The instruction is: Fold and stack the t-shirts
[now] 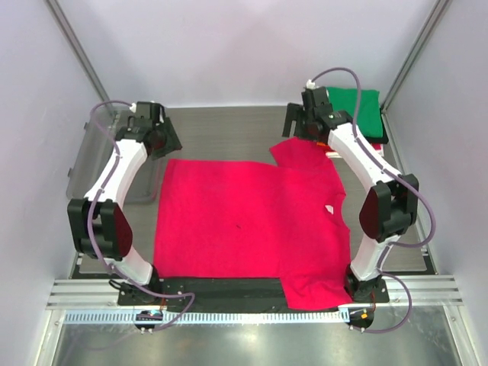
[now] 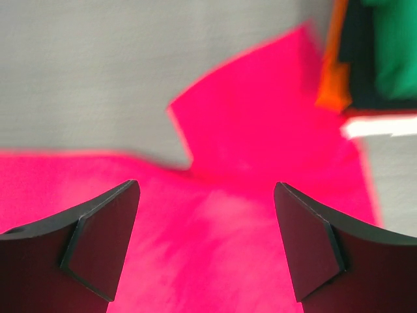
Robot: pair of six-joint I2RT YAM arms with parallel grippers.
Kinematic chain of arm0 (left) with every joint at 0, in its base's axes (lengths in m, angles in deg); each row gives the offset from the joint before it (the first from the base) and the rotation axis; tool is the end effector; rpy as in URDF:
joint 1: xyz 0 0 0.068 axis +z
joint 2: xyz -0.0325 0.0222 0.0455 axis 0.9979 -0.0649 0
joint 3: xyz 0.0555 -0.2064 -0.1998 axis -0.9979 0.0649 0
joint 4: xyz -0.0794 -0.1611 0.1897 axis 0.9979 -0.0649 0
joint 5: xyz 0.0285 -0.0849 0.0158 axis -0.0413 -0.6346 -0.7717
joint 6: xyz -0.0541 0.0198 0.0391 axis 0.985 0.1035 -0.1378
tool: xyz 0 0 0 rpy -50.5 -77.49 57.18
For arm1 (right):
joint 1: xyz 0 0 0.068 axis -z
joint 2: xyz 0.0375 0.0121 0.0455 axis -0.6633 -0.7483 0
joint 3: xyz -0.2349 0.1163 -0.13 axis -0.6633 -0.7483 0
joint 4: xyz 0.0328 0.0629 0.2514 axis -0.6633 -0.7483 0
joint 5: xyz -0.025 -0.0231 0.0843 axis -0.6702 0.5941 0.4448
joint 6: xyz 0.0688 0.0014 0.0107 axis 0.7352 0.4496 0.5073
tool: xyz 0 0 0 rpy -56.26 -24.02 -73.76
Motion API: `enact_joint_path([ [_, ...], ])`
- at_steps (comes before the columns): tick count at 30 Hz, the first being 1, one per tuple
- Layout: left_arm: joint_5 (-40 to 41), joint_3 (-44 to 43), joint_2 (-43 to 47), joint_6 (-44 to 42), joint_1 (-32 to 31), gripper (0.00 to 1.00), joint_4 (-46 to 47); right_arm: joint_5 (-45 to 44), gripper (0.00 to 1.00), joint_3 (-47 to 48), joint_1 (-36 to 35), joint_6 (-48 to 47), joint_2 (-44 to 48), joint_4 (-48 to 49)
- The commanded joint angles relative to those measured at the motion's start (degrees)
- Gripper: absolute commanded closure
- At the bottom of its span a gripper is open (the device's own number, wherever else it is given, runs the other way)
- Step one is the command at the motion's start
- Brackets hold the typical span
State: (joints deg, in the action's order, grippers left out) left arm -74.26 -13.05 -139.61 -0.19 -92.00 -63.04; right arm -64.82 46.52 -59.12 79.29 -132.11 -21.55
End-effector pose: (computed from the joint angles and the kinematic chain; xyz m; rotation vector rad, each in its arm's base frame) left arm 0.3798 -0.0350 0.3184 -0.5147 2.3812 -0.2051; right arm 0.4190 0.1232 0.3353 0.1311 2.3189 0.1418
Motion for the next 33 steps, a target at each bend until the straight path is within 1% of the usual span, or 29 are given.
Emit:
enact_joint_path([
  [1, -1.9, 6.5, 3.2, 2.3, -1.9, 0.43, 4.2, 6.8, 0.10, -10.5, -0.9, 5.4, 2.4, 3.4],
  [2, -2.1, 9.5, 3.4, 2.7, -2.5, 0.43, 4.9, 7.4, 0.10, -11.8, -0.9, 6.2, 2.2, 4.4],
  [4, -3.0, 11.6, 2.3, 3.8, -3.0, 0.44, 6.6, 7.6, 0.10, -13.3, -0.9, 6.6, 0.4, 4.6],
  [7, -5.2, 13.8, -0.4, 4.9, -3.7, 0.45, 9.0, 7.1, 0.10, -12.1, -0.9, 6.6, -4.1, 3.3],
  [9, -5.6, 13.7, -3.3, 5.5, -4.2, 0.45, 10.2, 6.3, 0.10, -10.9, -0.9, 6.5, -6.9, 2.5],
  [10, -5.6, 13.2, -5.8, 5.8, -4.5, 0.46, 10.6, 6.0, 0.10, -8.5, -0.8, 6.3, -9.8, 1.7],
  [13, -5.3, 11.6, -9.6, 6.2, -4.6, 0.47, 11.0, 5.4, 0.10, -5.1, -0.8, 6.0, -15.3, 0.1],
  [18, -3.7, 8.0, -17.3, 6.5, -4.5, 0.47, 11.2, 4.8, 0.10, 1.1, -0.5, 5.3, -22.4, -1.3],
  [19, -1.8, 7.4, -18.2, 6.7, -4.5, 0.47, 11.1, 4.8, 0.10, 3.5, -0.2, 5.1, -24.7, -1.5],
  [21, -0.7, 5.3, -21.4, 7.0, -4.3, 0.48, 11.2, 4.8, 0.10, 6.6, 0.2, 4.7, -27.1, -2.4],
  [22, -0.3, 4.5, -22.6, 7.0, -4.2, 0.48, 11.1, 4.8, 0.10, 10.0, 0.4, 4.6, -29.9, -2.7],
  [25, -0.1, 0.4, -27.2, 7.2, -3.1, 0.48, 10.9, 5.2, 0.10, 15.9, 1.6, 4.1, -34.4, -4.2],
  [26, 0.0, -2.3, -28.2, 7.1, -2.5, 0.48, 10.9, 5.3, 0.10, 20.4, 2.2, 4.2, -37.5, -5.2],
  [27, 0.2, -4.0, -29.6, 7.0, -2.1, 0.48, 10.3, 5.5, 0.10, 22.7, 2.4, 4.5, -39.0, -5.7],
  [28, 0.2, -5.9, -32.1, 6.7, -1.8, 0.48, 9.6, 6.5, 0.10, 27.4, 2.6, 4.5, -40.4, -6.0],
  [29, 0.1, -10.3, -33.5, 6.6, -1.2, 0.48, 8.8, 7.0, 0.10, 29.7, 3.0, 4.5, -43.3, -6.6],
  [30, 0.0, -12.6, -34.7, 6.3, -1.1, 0.48, 6.7, 7.6, 0.10, 31.9, 3.1, 4.5, -44.3, -6.6],
  [31, 0.1, -14.8, -36.9, 6.0, -0.8, 0.48, 5.8, 8.3, 0.10, 36.0, 3.2, 4.5, -45.5, -6.6],
  [32, 0.1, -18.6, -37.6, 5.8, -0.7, 0.48, 4.7, 10.7, 0.10, 38.1, 3.4, 4.1, -47.1, -6.6],
  [33, -0.1, -20.1, -38.0, 5.6, -0.7, 0.48, 3.1, 11.4, 0.10, 39.9, 3.3, 3.9, -47.8, -6.6],
])
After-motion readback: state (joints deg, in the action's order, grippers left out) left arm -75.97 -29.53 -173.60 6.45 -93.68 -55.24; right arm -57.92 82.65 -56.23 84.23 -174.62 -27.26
